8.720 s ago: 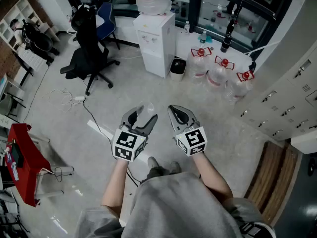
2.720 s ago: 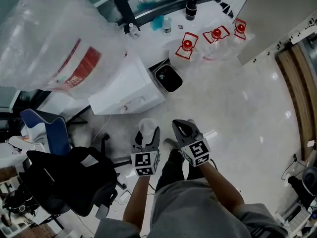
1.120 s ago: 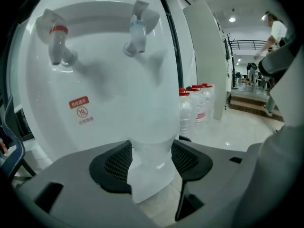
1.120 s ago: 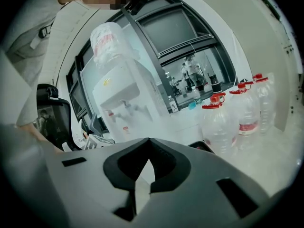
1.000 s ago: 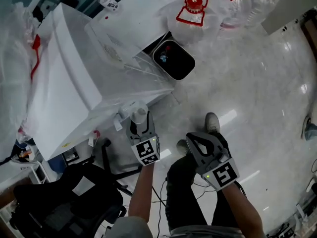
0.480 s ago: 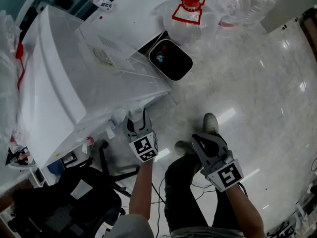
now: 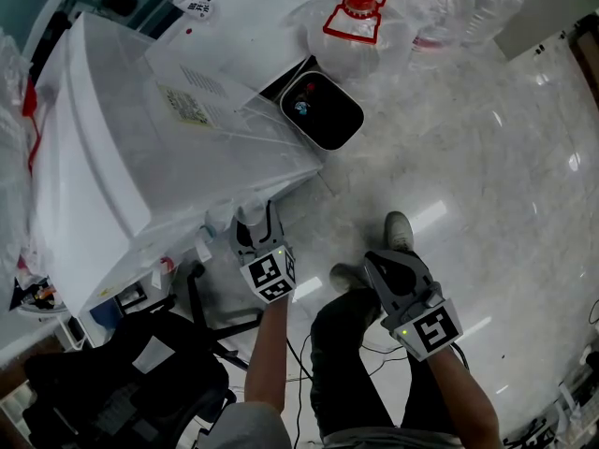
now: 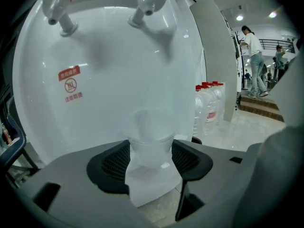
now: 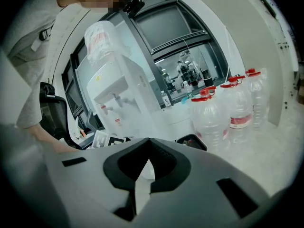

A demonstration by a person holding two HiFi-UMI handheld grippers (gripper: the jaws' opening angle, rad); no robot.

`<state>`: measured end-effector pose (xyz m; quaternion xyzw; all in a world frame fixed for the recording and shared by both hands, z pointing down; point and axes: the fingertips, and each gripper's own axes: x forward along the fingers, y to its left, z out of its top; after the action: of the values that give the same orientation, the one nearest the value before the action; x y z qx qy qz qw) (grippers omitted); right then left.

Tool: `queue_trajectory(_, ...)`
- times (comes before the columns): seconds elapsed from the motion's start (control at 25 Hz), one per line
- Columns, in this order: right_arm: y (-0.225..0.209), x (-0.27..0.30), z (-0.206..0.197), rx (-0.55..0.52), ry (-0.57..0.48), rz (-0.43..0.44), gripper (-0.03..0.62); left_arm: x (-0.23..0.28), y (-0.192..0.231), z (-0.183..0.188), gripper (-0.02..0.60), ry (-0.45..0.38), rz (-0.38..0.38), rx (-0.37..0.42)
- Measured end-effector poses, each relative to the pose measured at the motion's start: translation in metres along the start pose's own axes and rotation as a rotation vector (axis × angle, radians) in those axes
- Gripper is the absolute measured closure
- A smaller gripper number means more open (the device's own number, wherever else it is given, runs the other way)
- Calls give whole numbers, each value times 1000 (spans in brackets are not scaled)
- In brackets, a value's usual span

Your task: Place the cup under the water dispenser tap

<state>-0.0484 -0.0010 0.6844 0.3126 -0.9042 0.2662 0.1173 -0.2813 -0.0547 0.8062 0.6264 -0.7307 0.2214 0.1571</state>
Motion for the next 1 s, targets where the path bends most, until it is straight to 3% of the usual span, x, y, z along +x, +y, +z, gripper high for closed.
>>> queue_trajectory(0.76,-10,16,-17,15,5,-10,583,15,6,-29,278,47,-27,-56)
queue_trajectory(1.0,2,18,-14,33,10,7,583,-3,14,-34,278,78,-42,-66)
